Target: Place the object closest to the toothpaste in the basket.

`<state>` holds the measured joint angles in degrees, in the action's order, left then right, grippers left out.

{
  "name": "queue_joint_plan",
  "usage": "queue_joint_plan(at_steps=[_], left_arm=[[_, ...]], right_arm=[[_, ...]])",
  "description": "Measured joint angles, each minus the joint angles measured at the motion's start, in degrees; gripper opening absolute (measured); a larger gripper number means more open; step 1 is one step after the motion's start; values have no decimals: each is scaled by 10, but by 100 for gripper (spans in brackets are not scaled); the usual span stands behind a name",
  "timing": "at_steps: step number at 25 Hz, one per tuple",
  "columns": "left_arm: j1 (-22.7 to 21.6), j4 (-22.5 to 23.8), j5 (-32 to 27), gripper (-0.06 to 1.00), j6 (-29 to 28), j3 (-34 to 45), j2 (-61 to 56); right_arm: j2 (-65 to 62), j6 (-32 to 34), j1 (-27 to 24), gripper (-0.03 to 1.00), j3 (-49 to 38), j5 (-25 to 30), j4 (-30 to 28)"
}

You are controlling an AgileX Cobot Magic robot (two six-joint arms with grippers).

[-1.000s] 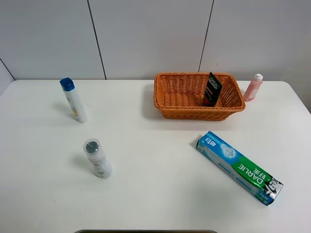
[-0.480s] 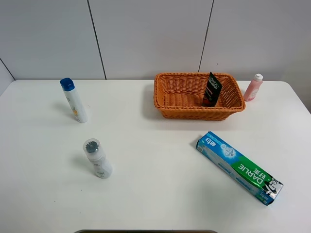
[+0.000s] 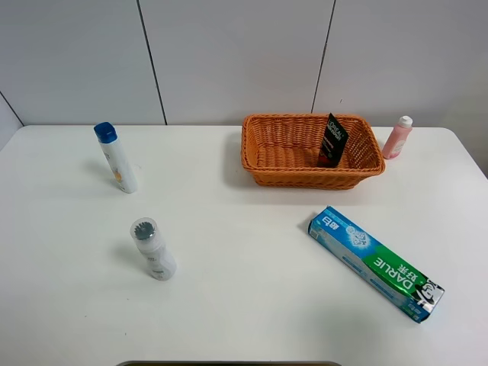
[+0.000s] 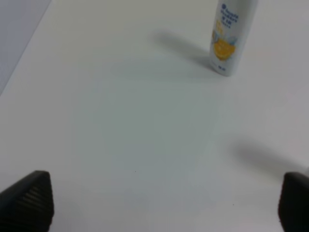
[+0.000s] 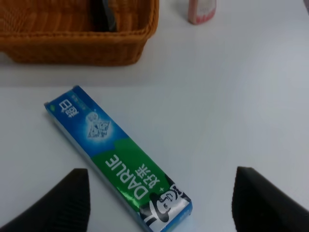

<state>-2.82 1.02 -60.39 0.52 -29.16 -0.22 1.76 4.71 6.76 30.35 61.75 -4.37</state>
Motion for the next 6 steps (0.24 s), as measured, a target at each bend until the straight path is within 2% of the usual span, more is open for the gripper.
queue_joint_plan(at_steps=[6], left_arm=[[0, 0, 0, 94, 0, 0, 0]], right_arm=[[-19, 0, 0, 65, 0, 0, 0]])
